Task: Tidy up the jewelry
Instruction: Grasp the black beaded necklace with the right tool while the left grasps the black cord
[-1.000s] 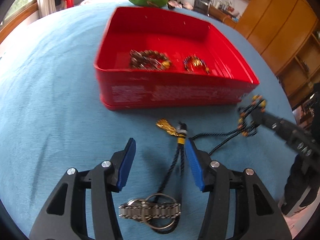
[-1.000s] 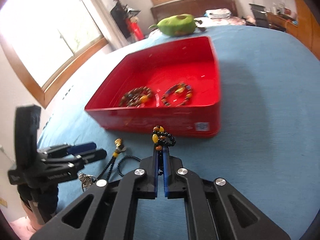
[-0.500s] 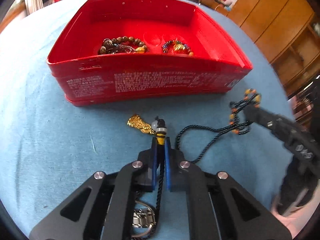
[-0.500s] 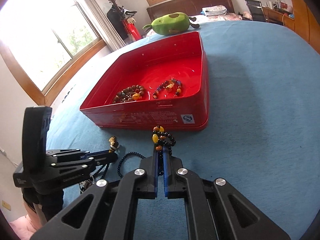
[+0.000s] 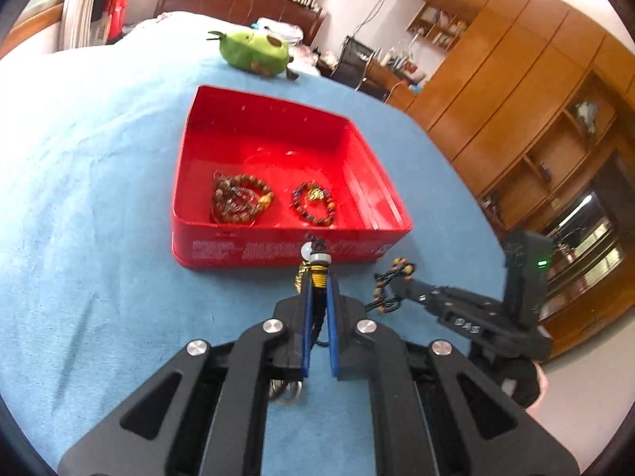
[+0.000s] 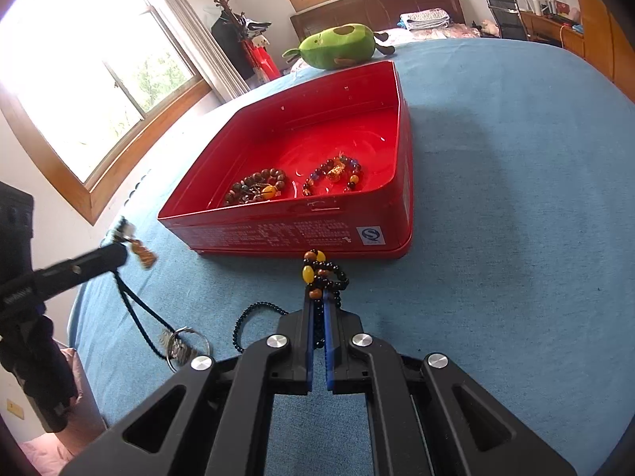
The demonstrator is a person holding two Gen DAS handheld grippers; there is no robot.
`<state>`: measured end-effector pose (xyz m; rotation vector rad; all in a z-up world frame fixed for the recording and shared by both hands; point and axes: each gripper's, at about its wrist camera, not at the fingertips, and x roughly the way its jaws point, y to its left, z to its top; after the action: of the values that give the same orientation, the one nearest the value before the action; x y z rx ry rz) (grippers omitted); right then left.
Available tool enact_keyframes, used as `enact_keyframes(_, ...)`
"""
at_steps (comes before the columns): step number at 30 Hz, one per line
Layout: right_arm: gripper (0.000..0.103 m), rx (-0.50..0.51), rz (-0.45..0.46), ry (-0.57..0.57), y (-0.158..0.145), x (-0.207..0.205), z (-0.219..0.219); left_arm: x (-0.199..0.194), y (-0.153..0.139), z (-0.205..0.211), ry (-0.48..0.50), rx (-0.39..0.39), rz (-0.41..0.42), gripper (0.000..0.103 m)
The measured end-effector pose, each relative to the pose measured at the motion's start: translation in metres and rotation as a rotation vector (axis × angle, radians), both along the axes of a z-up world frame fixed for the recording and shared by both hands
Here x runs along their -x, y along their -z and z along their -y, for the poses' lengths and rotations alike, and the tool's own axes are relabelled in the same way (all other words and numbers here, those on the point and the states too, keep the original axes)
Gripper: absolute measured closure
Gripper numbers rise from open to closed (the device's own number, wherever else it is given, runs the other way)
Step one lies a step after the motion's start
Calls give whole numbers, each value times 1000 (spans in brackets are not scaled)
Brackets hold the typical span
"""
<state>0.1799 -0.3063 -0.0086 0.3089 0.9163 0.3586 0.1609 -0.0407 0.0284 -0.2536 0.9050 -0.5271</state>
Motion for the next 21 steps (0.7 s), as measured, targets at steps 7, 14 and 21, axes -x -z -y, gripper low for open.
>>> enact_keyframes(7,99,2,-8,2,1,-1,-1,10,-16,-1,5,16,93,98)
enact_keyframes(14,99,1,-14,0,2,-1,-1,-17,32,-29,-155,-122,-37,98)
enact_keyframes(21,99,6,-18,1,2,-3,-2,-17,42,-49,-177,-126,-103,93)
